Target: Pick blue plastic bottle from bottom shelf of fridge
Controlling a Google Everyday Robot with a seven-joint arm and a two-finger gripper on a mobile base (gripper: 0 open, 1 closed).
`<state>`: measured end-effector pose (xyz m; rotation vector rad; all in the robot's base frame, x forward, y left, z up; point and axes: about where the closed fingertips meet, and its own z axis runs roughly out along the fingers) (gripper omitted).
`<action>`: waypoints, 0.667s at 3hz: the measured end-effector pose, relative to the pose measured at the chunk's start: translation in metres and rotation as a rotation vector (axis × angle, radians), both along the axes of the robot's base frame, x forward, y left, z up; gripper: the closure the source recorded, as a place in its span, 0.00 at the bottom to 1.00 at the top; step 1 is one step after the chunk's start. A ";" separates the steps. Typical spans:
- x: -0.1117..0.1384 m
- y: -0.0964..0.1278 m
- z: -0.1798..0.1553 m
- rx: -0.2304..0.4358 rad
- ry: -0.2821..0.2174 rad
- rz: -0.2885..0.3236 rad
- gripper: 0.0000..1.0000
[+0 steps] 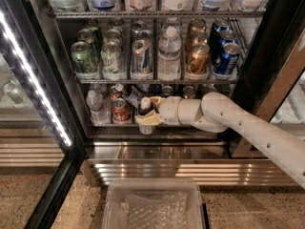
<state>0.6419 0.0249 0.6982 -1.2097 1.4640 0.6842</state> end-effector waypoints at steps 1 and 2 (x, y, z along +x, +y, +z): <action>-0.003 0.000 0.001 0.005 -0.014 -0.007 1.00; -0.004 0.001 0.003 0.010 -0.005 -0.010 1.00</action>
Offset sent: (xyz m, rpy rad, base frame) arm -0.2645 -0.1127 0.1476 0.0265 -0.2874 -0.5343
